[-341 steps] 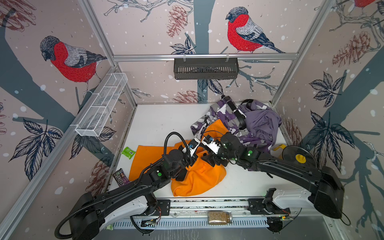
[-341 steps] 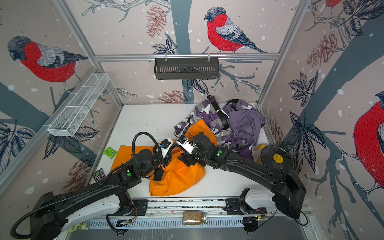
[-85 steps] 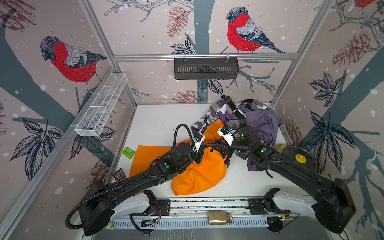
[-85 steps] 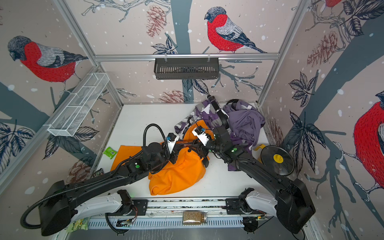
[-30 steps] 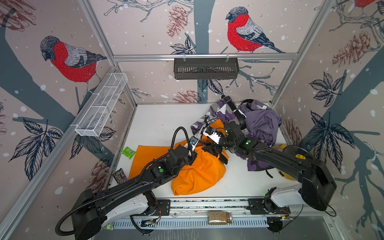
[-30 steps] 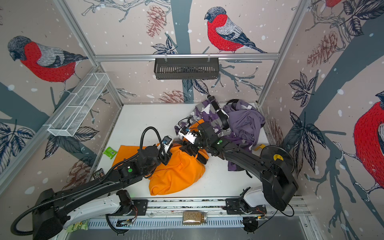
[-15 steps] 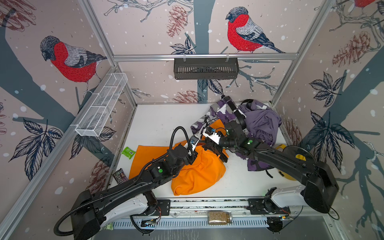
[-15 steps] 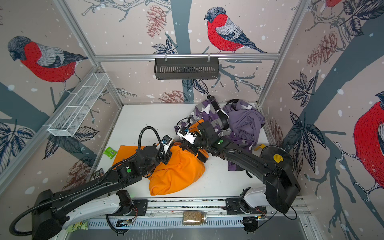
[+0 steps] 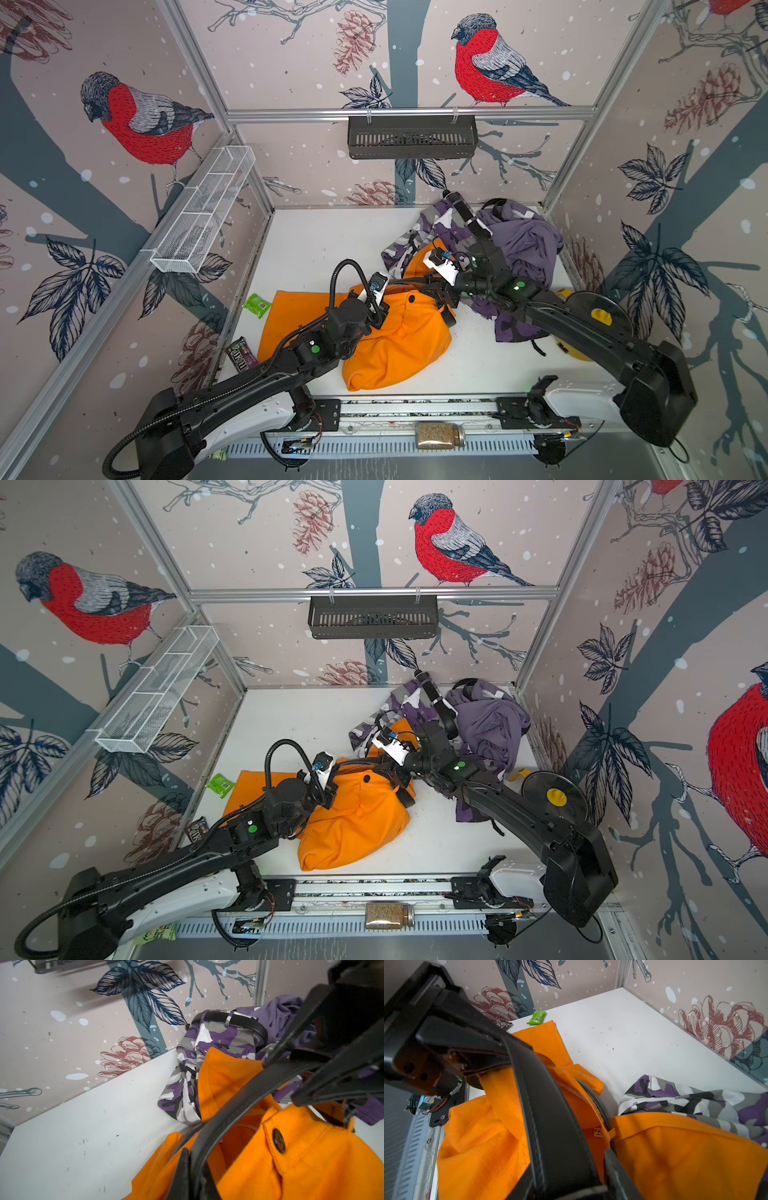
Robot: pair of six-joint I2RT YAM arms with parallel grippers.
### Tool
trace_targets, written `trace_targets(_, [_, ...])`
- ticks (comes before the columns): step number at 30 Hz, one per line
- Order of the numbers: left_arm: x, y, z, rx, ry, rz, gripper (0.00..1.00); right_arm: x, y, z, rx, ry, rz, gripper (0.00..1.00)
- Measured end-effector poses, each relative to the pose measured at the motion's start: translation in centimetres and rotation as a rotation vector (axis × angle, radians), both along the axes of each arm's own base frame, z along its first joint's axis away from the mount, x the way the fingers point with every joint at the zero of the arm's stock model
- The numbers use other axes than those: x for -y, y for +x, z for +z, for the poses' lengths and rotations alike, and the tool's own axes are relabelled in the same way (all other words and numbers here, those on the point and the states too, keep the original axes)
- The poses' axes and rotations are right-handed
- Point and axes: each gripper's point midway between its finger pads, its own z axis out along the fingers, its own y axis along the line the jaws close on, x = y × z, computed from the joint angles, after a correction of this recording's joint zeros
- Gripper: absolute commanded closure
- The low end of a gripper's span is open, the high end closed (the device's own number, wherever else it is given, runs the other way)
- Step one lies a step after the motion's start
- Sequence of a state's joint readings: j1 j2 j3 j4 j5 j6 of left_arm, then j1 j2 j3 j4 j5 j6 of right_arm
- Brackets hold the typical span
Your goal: Remove the belt from the trousers
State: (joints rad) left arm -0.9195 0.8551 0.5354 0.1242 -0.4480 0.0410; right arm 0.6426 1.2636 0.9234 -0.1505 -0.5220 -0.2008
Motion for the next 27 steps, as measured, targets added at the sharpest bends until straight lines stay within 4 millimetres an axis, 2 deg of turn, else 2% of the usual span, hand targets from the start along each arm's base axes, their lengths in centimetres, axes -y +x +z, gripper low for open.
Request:
trace_targets(4, [-2.2, 0.7, 0.9, 0.008, -0.066, 0.06, 1.0, 0.1, -0.2, -0.5, -0.021, 0.003, -0.004, 1.0])
trace_targets(11, [-4.4, 0.7, 1.8, -0.011, -0.215, 0.069, 1.0, 0.0, -0.8, 0.9, 0.009, 0.063, 0.024, 1.0])
trace_targets(14, [-7.8, 1.6, 2.1, -0.008, -0.301, 0.209, 1.0, 0.7, -0.8, -0.1, -0.03, 0.043, -0.008, 1.0])
trace_targets(16, [-8.7, 1.6, 2.2, -0.011, -0.349, 0.242, 1.0, 0.7, -0.9, -0.5, -0.036, 0.041, -0.007, 1.0])
trace_targets(20, [-12.6, 2.1, 2.3, 0.017, -0.442, 0.425, 1.0, 1.7, -1.1, -2.5, -0.1, -0.012, -0.051, 1.0])
trace_targets(24, [-14.3, 2.2, 2.3, 0.024, -0.497, 0.502, 1.0, 2.2, -1.3, -2.6, -0.108, -0.014, -0.066, 1.0])
trace_targets(26, [-14.2, 2.6, 1.9, 0.018, -0.49, 0.498, 1.0, 2.3, -1.3, -2.5, -0.113, -0.008, -0.073, 1.0])
trace_targets(27, [-13.8, 3.0, 1.6, 0.005, -0.474, 0.493, 0.97, 2.3, -1.3, -2.4, -0.115, -0.004, -0.077, 1.0])
